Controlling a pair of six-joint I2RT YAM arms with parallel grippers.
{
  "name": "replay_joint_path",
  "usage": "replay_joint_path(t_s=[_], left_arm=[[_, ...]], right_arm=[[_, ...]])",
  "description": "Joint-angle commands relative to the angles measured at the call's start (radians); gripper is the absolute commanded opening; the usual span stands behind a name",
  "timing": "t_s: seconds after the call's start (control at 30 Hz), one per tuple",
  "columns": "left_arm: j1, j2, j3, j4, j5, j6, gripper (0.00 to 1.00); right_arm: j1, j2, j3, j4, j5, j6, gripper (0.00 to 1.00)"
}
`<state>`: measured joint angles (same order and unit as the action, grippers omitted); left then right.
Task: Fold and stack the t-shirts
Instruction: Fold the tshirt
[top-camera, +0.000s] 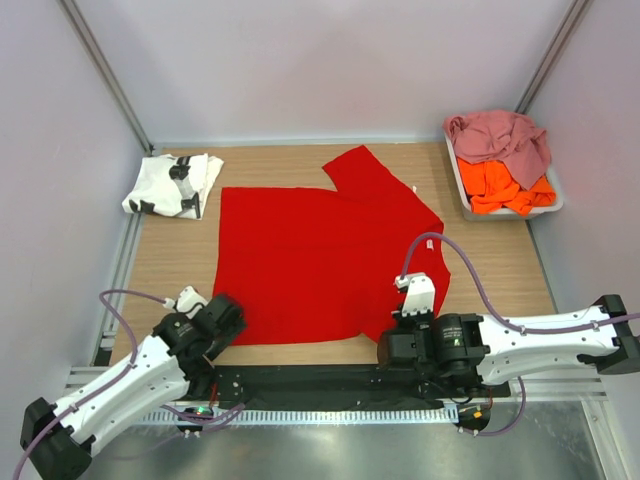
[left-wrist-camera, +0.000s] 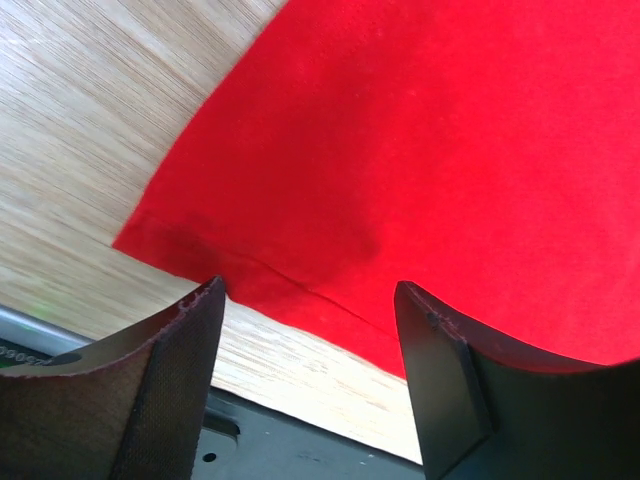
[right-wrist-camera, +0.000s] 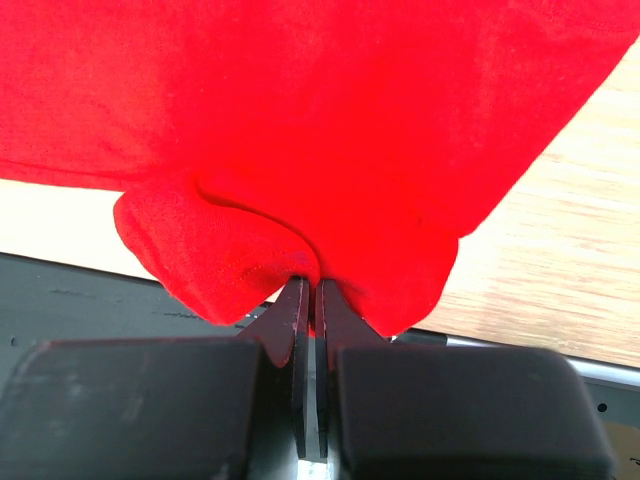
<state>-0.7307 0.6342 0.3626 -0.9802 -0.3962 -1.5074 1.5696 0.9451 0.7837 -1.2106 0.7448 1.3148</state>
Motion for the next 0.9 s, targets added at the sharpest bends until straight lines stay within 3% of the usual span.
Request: replay_joint_path(t_s=[0.0,0.17,0.23,0.47,0.6,0.77,0.87], left_arm=[[0.005,-0.033,-0.019,0.020,0.002,-0.053,0.72],[0.005,0.053,0.004,0.041,-0.012,-0.039,0.72],[0.005,0.080,0.009,0.086,-0.003,-0.028,0.68],[0.007,0.183,0.013,0.184,0.007,0.007,0.18],[0.005,0.176,0.050,0.143,0.007,0.038,0.03],[0.007,0.113,0.130,0.054,-0.012,0.093,0.00],[0.007,0.125,0.183,0.008,-0.018,0.151,0.01]], right_arm=[[-0.013,-0.008,0.051,-0.007,0.042,-0.009,0.01],[-0.026,-0.045,0.045,-0.014,0.050,-0.011,0.01],[-0.036,-0.054,0.049,-0.017,0.047,-0.012,0.01],[-0.040,-0.069,0.048,-0.036,0.044,0.000,0.01],[-0.040,-0.071,0.049,-0.064,0.047,0.026,0.01],[-0.048,-0.057,0.072,-0.066,0.053,0.044,0.01],[-0.116,-0.029,0.117,-0.049,0.047,-0.049,0.01]])
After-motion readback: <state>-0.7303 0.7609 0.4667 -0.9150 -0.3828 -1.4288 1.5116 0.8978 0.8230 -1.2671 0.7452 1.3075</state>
